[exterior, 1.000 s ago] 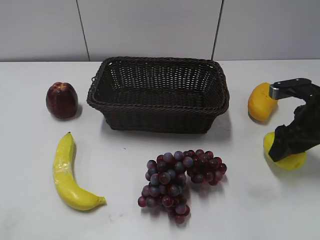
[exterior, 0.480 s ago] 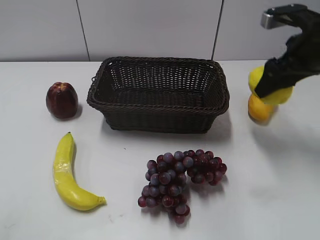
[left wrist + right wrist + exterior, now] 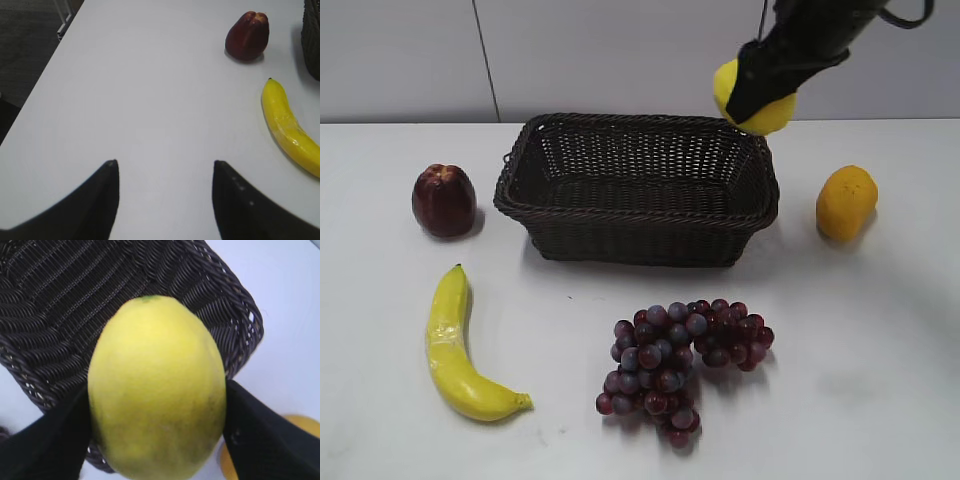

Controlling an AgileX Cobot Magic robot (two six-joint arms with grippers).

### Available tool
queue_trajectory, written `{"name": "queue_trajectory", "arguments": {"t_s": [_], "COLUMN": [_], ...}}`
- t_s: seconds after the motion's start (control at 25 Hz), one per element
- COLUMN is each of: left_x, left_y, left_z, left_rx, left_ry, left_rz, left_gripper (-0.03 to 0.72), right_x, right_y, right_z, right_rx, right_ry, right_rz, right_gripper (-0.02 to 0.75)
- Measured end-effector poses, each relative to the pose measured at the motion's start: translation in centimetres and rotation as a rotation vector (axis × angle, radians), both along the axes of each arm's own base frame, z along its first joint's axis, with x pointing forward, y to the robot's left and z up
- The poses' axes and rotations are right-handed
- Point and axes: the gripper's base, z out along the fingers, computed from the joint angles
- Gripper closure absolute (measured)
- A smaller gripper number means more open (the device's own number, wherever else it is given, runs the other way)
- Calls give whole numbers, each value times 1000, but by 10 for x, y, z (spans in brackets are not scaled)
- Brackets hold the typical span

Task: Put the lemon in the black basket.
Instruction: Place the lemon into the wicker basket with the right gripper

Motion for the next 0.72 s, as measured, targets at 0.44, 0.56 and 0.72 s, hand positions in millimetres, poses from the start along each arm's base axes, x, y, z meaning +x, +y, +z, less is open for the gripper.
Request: {"name": "queue_trajectory", "arguments": {"t_s": [0.44, 0.56, 0.72], "left_x": [0, 0, 0], "left_y": [0, 0, 0], "left_z": [0, 0, 0], "left_rx": [0, 0, 0], "left_ry": [0, 0, 0], "left_rz": [0, 0, 0], "left_gripper": [253, 253, 253], "right_x": [21, 20, 16], "right_y": [96, 114, 136], "right_z": [-41, -61, -81], "right_rx": [-117, -127, -144], "right_ry": [-54, -61, -103], "right_rz": [225, 276, 389], "right_gripper": [177, 177, 177]}}
